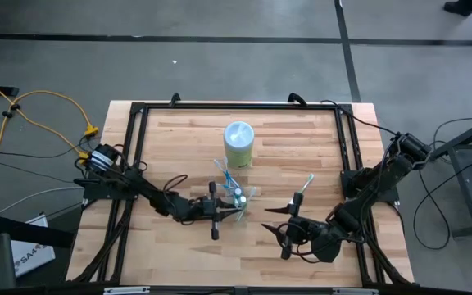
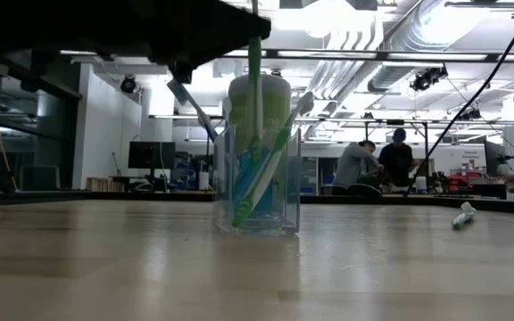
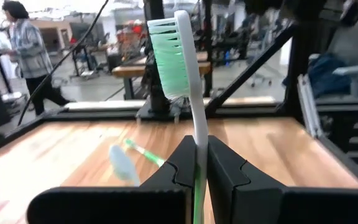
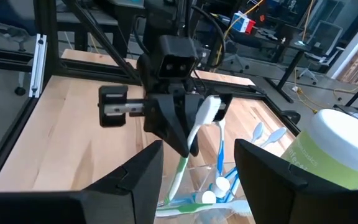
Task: Pick & Place toothbrushing station
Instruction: Put the left green toothbrush into the transparent organizer
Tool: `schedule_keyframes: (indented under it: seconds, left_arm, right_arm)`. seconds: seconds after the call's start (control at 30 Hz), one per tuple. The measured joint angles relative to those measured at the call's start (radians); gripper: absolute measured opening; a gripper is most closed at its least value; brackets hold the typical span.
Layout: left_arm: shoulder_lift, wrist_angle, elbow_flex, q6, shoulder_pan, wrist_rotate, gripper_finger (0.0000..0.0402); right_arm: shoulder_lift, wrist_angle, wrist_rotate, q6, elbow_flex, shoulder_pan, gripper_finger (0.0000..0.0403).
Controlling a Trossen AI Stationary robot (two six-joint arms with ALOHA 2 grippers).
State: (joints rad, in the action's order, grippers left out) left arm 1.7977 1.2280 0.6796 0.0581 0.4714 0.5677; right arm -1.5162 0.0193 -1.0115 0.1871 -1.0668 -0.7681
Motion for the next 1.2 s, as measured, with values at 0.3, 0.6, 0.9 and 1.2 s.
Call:
schedule_keyframes:
  seconds: [0.3, 0.6, 0.9, 1.2]
  left_arm:
    - [0.000, -0.084, 0.000, -0.051, 0.017, 0.059, 0.0009]
    - [0.000, -0.122, -0.001, -0.082, 0.016, 0.059, 0.0014]
    - [0.000, -0.158, -0.002, -0.137, 0.016, 0.055, 0.0037]
    - [0.000, -0.167, -0.002, -0.164, 0.008, 0.048, 0.0040]
  right_arm:
    - [0.000, 0.000, 0.000, 0.004, 0.000, 0.000, 0.0189]
    - [0.000, -0.010, 0.025, 0.004, -0.001, 0.000, 0.0189]
    - [0.000, -0.016, 0.025, 0.004, -0.001, 0.000, 0.0189]
    - [0.000, -0.044, 0.047, 0.003, -0.001, 0.000, 0.0189]
